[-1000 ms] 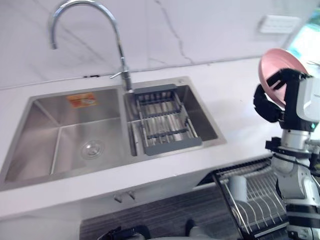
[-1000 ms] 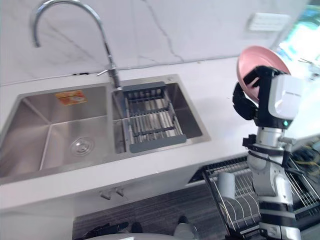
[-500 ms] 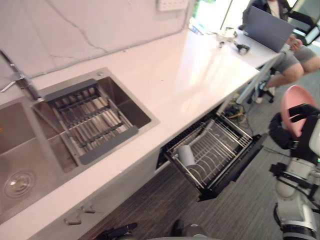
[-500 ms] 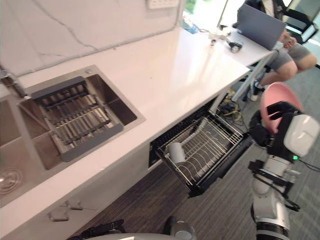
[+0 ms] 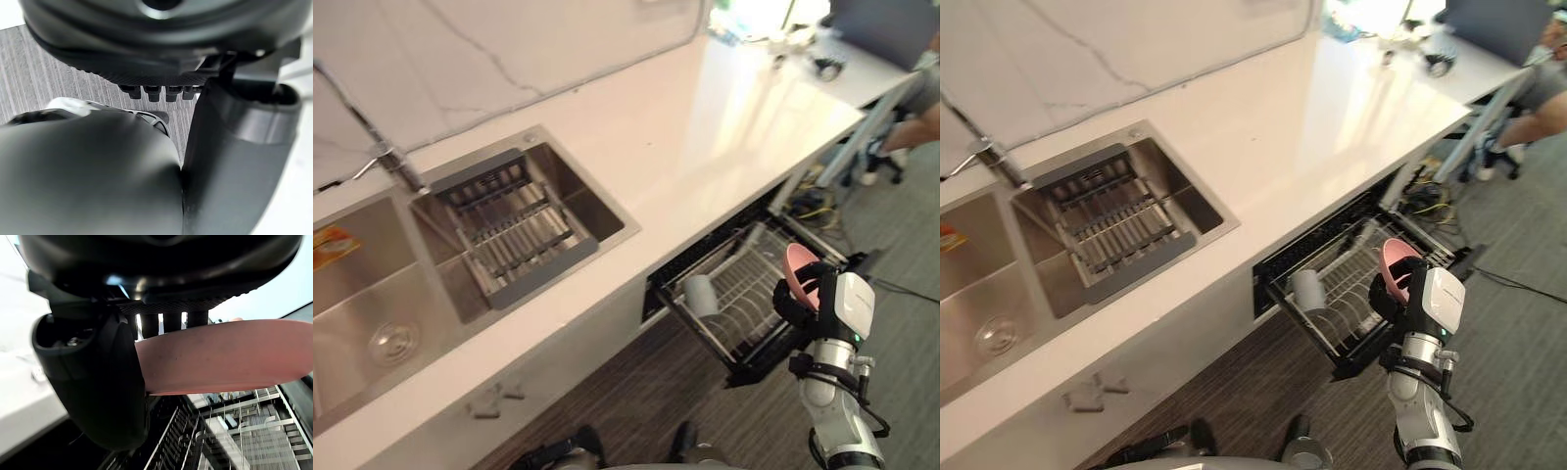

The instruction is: Walk over to the sink, pick up the cup, carry it to the dishwasher, place the cup inside the dishwasher, then close the dishwasher door

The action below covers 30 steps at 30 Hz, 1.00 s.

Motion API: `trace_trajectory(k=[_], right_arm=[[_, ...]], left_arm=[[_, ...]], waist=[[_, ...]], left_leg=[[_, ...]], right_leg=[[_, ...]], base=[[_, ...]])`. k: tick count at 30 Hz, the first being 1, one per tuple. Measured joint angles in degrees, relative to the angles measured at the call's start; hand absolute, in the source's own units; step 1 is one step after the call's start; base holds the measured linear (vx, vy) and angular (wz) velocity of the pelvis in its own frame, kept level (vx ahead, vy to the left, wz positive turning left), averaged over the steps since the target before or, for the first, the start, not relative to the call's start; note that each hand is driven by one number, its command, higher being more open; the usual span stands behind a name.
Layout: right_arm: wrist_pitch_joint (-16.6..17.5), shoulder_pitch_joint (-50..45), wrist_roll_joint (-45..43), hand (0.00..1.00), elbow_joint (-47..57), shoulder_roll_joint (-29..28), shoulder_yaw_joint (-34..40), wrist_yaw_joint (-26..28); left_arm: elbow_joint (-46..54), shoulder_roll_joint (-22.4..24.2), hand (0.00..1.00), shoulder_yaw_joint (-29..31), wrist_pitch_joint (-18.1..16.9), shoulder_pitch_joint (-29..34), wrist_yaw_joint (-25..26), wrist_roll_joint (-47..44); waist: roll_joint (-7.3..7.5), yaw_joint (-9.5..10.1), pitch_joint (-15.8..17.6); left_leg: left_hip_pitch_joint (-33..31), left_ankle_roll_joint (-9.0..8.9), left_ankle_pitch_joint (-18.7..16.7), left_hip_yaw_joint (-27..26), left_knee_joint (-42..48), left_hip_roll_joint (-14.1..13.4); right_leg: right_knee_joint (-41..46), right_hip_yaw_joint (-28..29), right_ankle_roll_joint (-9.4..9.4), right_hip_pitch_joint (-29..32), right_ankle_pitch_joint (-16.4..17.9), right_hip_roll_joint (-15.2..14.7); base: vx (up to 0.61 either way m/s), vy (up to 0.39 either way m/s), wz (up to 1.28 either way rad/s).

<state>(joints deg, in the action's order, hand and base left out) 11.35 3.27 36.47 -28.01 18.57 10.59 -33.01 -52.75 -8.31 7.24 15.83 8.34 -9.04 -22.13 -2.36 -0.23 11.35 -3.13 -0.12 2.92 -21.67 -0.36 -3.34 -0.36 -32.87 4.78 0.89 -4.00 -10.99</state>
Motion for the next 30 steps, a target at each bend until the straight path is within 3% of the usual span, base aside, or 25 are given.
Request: trace_trajectory(k=[3, 7, 11, 15, 16, 19, 23, 28, 30], right_arm=[[-2.6, 9.7, -2.9, 0.0, -6.1, 3.2, -2.2, 0.0], [-5.1, 17.3, -6.2, 0.0, -7.4, 6.1, -4.4, 0.5], [-8.8, 23.3, -13.8, 0.0, -10.9, 8.4, -4.6, 0.4], [-14.0, 30.7, -17.4, 0.0, -19.8, 12.1, -4.1, 0.4], [-14.7, 31.3, -17.4, 1.0, -21.3, 12.6, -4.2, 0.6], [-17.5, 31.7, -17.8, 1.0, -23.6, 12.8, -4.4, 0.4], [-18.8, 32.1, -19.8, 1.0, -25.7, 13.4, -3.4, -0.1], [-16.3, 31.4, -24.5, 1.0, -27.4, 12.5, -1.4, -0.3], [-13.7, 29.7, -29.1, 1.0, -26.1, 12.1, -0.5, -0.4]], left_arm=[[1.1, 0.7, 1.0, -0.4, -0.5, -1.7, -1.4, -1.7], [1.3, 0.6, 1.0, -0.4, -0.5, -4.1, -2.7, -4.2], [1.3, 0.7, 1.0, -1.2, -0.6, -6.2, -3.0, -7.0], [1.1, 0.9, 1.0, -3.7, -1.3, -8.3, -2.8, -11.2], [1.1, 1.0, 1.0, -4.4, -1.3, -8.5, -2.6, -12.1], [0.8, 1.1, 1.0, -5.1, -1.3, -8.6, -2.1, -15.5], [0.0, 1.3, 1.0, -5.6, -1.2, -9.2, -1.6, -17.8], [-1.1, 1.6, 1.0, -6.0, -1.0, -9.6, -1.0, -19.7], [-1.2, 1.6, 1.0, -6.0, -1.0, -9.6, -0.8, -19.6]], waist=[[-1.88, 1.43, 3.7], [-2.62, 2.47, 8.0], [-3.78, 2.54, 11.8], [-6.03, 2.66, 15.0], [-6.44, 2.84, 15.2], [-7.05, 3.07, 15.5], [-7.22, 3.02, 15.6], [-7.74, 3.14, 15.9], [-7.71, 3.08, 15.9]], left_leg=[[-3.1, 0.61, 0.9, 1.7, 0.6, 0.4], [-5.4, 0.87, 1.9, 3.9, 1.0, 0.8], [-7.1, 1.2, 2.8, 6.1, 1.1, 1.3], [-10.0, 1.4, 4.0, 8.4, 0.9, 1.7], [-10.5, 1.38, 4.2, 8.6, 0.9, 1.7], [-10.8, 1.17, 4.4, 10.5, 0.8, 1.9], [-11.0, 0.74, 4.7, 11.0, 0.4, 1.9], [-10.3, 0.03, 5.3, 11.6, -0.9, 1.7], [-9.5, -0.19, 5.4, 11.4, -1.5, 1.6]], right_leg=[[0.0, -1.4, -0.31, 1.9, -0.9, -0.4], [0.1, -2.2, -0.89, 3.5, -1.5, -0.3], [1.1, -3.0, -1.0, 4.8, -1.6, -0.7], [2.4, -3.4, -1.34, 7.7, -1.5, -1.2], [2.6, -3.5, -1.35, 8.1, -1.5, -1.3], [2.8, -3.4, -1.5, 8.5, -1.5, -1.2], [3.4, -3.3, -2.06, 9.0, -1.0, -1.3], [4.8, -3.1, -2.68, 9.3, 0.0, -1.4], [5.9, -2.6, -2.53, 9.3, 0.7, -1.5]], base=[[-0.09, 0.055, 0.3], [-0.07, 0.045, 0.16], [-0.02, 0.035, 0.14], [-0.03, 0.036, 0.14], [-0.01, 0.025, 0.1], [0.0, 0.003, 0.02], [-0.01, 0.003, 0.01], [-0.01, 0.003, 0.02], [0.01, -0.009, -0.06]])
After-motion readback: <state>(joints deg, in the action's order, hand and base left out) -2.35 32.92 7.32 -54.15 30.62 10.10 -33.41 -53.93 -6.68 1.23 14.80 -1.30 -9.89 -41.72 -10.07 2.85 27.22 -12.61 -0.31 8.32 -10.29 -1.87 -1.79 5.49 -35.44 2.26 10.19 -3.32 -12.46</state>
